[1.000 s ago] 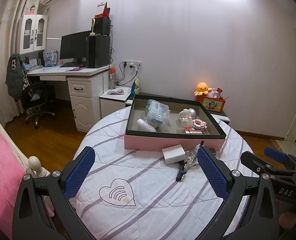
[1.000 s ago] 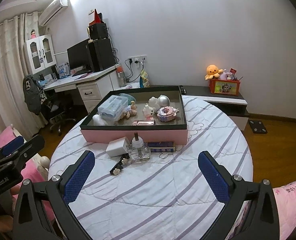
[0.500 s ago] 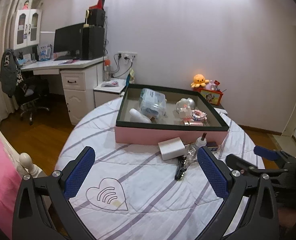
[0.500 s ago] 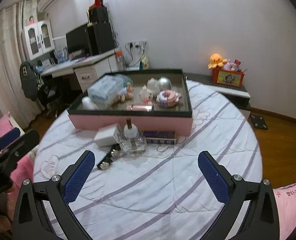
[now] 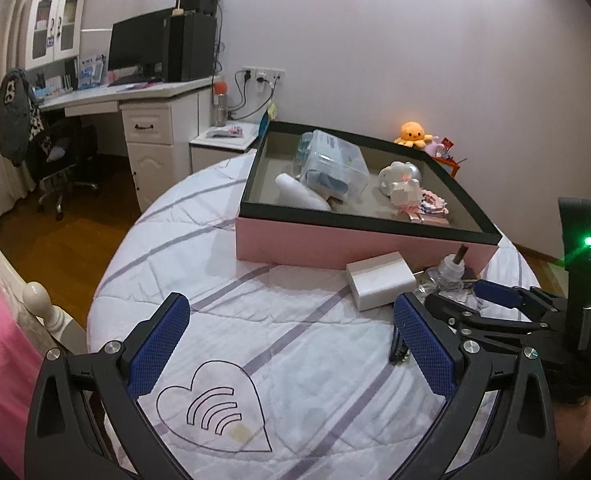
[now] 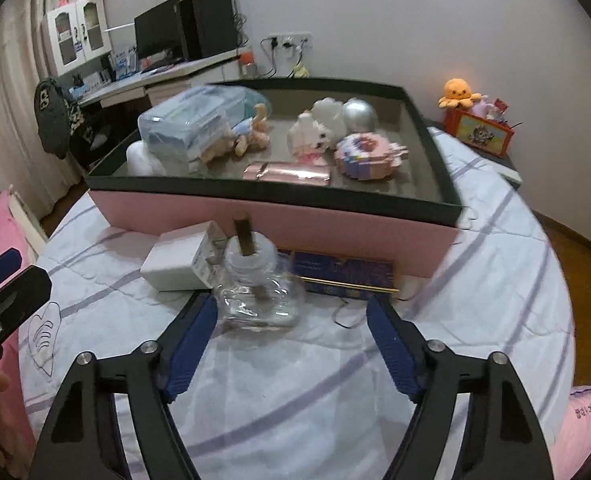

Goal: Organize rigid objects
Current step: 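Grasp the glass diffuser bottle with the right tool while the left tool grasps the white charger, then carry the bottle and charger into the tray and open both tools, then withdraw both tools from the box tray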

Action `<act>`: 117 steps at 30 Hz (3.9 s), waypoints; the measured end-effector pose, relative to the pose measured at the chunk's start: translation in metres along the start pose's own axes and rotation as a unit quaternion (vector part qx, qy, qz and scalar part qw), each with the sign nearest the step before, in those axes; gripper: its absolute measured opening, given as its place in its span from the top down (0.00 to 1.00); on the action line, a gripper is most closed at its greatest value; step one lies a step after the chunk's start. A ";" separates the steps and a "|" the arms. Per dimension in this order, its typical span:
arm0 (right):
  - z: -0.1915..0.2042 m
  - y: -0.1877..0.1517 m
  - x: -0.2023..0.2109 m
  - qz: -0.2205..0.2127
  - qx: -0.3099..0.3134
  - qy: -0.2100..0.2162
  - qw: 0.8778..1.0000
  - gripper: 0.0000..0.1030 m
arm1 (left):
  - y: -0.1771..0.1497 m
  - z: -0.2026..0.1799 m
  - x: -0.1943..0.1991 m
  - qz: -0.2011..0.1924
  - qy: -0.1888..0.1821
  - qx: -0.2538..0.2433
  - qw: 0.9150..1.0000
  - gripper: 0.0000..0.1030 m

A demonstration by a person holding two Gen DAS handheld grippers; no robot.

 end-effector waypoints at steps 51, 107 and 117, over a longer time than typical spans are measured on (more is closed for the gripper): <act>-0.022 0.000 0.036 -0.042 -0.033 0.058 0.997 0.50 | 0.015 -0.021 -0.027 0.030 -0.064 -0.006 0.997 0.37; -0.068 0.114 0.013 -0.053 -0.045 0.037 0.997 0.14 | 0.140 -0.055 -0.037 -0.042 -0.044 -0.038 0.997 0.00; -0.046 0.075 0.084 -0.111 -0.085 0.078 0.987 0.00 | 0.105 -0.047 0.028 -0.074 -0.032 -0.051 0.995 0.00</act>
Point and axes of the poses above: each gripper's, at about its wrist camera, not at the fingertips, and x roughly against the way its jaws point, z to its left, y to its top, the point moved 10 cm from there along -x, roughly the way its jaws point, and after that the axes turned 7 degrees about z, right-handed, at the moved point
